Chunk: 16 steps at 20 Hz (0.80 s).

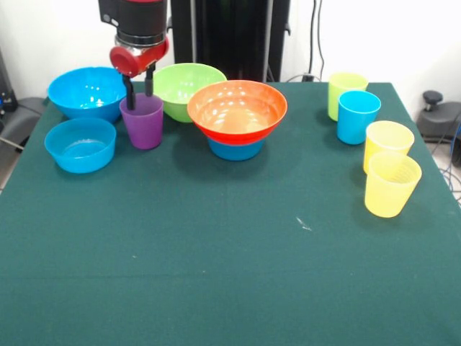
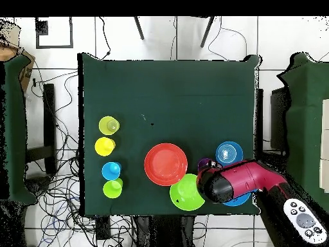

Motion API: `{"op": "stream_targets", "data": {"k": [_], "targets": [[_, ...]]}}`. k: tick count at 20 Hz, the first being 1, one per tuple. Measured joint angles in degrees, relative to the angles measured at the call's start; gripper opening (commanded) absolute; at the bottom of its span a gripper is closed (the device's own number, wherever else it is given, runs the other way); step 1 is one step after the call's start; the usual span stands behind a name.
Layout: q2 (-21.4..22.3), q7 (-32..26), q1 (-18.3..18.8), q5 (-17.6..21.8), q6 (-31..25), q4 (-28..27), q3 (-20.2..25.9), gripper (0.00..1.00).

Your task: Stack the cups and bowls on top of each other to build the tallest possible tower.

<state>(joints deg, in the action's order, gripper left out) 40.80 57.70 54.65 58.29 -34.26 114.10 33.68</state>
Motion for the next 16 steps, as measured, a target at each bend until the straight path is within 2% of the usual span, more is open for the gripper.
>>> {"op": "stream_targets", "data": {"k": [16], "targets": [[-1.2, 0.0, 0.8, -1.6, 0.0, -0.5, 2.6, 1.0]]}}
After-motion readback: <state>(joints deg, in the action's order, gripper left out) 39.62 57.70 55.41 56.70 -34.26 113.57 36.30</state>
